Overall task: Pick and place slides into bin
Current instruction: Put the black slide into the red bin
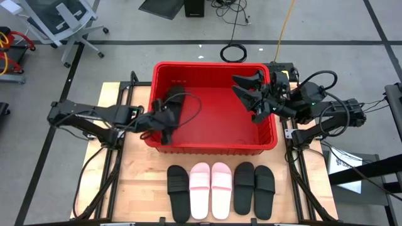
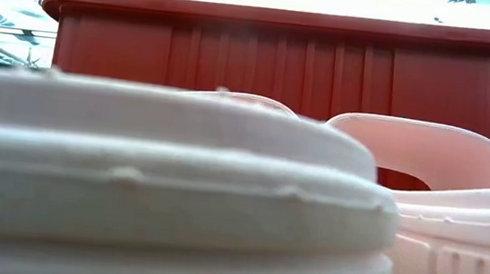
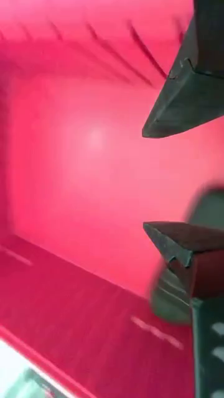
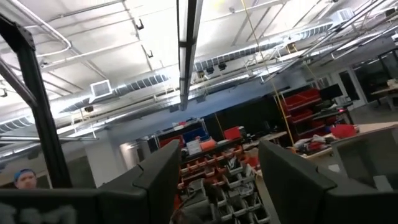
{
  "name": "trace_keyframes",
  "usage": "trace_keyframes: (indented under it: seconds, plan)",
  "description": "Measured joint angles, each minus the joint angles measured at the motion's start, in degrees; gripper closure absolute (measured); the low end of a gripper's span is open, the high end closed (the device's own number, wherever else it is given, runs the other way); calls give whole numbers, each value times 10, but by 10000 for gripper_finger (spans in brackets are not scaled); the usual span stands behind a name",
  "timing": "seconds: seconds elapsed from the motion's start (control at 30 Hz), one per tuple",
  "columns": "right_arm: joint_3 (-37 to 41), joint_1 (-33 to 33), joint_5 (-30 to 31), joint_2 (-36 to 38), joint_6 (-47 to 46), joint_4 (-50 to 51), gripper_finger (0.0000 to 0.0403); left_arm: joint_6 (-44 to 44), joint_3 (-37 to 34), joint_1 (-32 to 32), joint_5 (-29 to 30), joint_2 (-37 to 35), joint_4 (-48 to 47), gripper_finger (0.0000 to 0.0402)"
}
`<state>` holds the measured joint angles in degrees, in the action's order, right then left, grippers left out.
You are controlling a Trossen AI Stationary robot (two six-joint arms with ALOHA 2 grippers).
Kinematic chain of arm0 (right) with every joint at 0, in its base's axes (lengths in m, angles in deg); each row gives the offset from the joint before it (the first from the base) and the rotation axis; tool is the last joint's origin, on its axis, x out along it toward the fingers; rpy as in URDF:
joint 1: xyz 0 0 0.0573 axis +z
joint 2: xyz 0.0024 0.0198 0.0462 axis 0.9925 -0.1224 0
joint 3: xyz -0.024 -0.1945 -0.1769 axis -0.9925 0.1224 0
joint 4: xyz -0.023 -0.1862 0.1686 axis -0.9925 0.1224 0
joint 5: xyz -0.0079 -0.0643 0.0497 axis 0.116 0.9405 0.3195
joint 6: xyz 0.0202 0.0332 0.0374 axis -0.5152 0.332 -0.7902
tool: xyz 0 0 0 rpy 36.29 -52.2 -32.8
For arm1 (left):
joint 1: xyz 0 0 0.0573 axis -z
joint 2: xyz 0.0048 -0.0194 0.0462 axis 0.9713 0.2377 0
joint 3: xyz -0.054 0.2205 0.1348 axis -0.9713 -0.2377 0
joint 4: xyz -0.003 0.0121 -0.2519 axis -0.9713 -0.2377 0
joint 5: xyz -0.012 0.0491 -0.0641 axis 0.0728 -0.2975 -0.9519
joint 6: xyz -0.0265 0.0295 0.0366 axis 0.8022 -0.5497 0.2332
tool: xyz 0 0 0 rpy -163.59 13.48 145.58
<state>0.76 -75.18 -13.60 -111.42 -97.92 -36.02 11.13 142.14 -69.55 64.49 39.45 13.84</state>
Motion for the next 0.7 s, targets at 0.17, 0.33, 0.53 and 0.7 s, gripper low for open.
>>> trace_keyframes:
  seconds: [0.17, 0.33, 0.53, 0.7]
  plan:
    - [0, 0, 8, -7, 0, -27, 197, -4, 0, 48, -23, -27, 77, 176]
    - [0, 0, 13, -18, -14, -50, 197, -6, -1, 92, -33, -53, 156, 176]
    - [0, 10, 8, -31, -23, -77, 197, -35, -1, 145, -35, -63, 249, 176]
    - [0, 20, -11, -38, -41, -88, 197, -45, -1, 194, -30, -61, 296, 176]
